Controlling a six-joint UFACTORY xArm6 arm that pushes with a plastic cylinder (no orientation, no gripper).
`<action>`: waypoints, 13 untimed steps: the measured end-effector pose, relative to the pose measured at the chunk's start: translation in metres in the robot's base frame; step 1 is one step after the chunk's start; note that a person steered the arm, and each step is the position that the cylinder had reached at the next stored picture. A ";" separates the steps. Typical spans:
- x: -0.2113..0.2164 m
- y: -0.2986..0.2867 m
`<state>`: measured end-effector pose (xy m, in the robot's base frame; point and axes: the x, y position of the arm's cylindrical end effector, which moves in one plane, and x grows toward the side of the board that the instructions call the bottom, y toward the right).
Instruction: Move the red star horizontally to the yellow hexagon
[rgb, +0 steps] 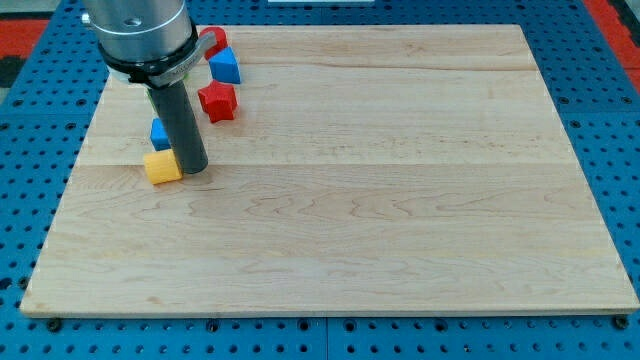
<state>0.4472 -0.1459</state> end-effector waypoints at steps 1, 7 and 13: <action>-0.005 -0.003; -0.144 0.081; -0.139 0.026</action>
